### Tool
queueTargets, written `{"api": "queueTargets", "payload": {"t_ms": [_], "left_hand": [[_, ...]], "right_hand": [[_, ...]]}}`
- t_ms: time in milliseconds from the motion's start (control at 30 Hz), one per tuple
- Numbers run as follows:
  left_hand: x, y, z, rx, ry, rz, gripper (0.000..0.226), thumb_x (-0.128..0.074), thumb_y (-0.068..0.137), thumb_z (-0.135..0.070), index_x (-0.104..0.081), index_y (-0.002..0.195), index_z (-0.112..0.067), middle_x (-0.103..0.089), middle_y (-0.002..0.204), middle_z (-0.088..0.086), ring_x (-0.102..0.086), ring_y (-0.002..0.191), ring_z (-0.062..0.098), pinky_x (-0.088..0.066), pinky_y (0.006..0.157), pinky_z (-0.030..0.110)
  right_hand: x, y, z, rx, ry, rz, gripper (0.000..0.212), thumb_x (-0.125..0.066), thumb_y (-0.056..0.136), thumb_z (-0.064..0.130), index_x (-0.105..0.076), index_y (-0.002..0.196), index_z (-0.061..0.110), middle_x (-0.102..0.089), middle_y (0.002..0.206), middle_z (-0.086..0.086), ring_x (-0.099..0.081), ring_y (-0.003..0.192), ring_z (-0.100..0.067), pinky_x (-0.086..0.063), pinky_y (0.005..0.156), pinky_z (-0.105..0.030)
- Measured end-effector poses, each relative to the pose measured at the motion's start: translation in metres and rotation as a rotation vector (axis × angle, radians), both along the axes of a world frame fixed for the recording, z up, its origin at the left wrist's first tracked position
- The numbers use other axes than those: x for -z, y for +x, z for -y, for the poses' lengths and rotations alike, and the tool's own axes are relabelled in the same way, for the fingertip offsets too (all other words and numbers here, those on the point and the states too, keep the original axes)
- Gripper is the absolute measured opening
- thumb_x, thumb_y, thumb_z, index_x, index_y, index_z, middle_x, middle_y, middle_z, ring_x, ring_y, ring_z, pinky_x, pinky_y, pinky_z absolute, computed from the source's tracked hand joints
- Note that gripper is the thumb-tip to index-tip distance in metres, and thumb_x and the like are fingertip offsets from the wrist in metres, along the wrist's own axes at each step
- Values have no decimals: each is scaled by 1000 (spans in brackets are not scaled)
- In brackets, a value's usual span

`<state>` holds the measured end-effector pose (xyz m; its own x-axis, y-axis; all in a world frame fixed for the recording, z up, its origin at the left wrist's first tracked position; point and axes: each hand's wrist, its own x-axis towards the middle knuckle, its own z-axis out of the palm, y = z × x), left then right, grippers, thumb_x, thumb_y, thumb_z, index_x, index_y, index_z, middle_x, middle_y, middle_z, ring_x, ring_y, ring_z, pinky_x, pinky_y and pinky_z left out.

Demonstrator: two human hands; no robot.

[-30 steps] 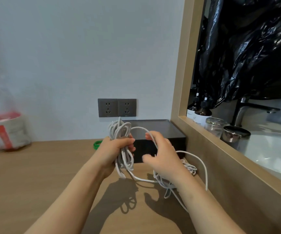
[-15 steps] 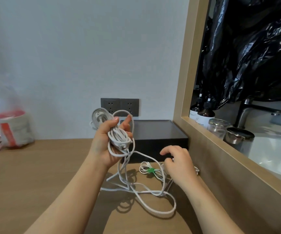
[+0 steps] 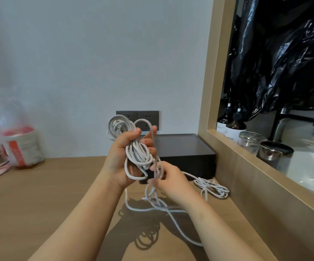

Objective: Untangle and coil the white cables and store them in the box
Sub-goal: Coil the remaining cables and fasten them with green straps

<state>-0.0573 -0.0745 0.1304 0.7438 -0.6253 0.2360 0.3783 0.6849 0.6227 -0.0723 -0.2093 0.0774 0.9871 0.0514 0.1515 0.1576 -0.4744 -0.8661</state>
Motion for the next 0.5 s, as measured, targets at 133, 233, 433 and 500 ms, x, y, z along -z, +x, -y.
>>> {"api": "queueTargets", "payload": {"t_ms": [133,233,433,500], "left_hand": [[4,17,-16,-175,-83,-148,43,-88,35,-3,-65,71,-7,-57,61,-1,-55,51,8,-53,53,19],[9,27,-24,-360,-102,-252,12,-74,55,-5,-62,57,-6,-56,63,0,-54,46,7,-50,48,17],[7,39,-52,-578,-117,-255,25,-71,51,-9,-51,66,-11,-53,51,-4,-51,39,7,-44,41,13],[6,39,-56,-636,-67,-254,9,-56,66,-12,-48,67,-12,-51,48,-5,-49,37,6,-41,40,12]], "right_hand": [[4,-6,25,110,128,-5,19,-55,91,9,-59,88,27,-64,90,4,-65,83,-9,-52,74,-23],[6,-14,41,80,152,-46,15,-51,93,6,-61,94,17,-67,82,-2,-67,69,-11,-54,63,-19],[10,-12,71,417,213,23,21,-40,98,8,-58,88,14,-62,88,-11,-56,60,-17,-47,52,-24],[11,-7,75,513,122,92,23,-37,98,6,-54,87,16,-59,94,-9,-58,72,-20,-46,57,-25]]}}
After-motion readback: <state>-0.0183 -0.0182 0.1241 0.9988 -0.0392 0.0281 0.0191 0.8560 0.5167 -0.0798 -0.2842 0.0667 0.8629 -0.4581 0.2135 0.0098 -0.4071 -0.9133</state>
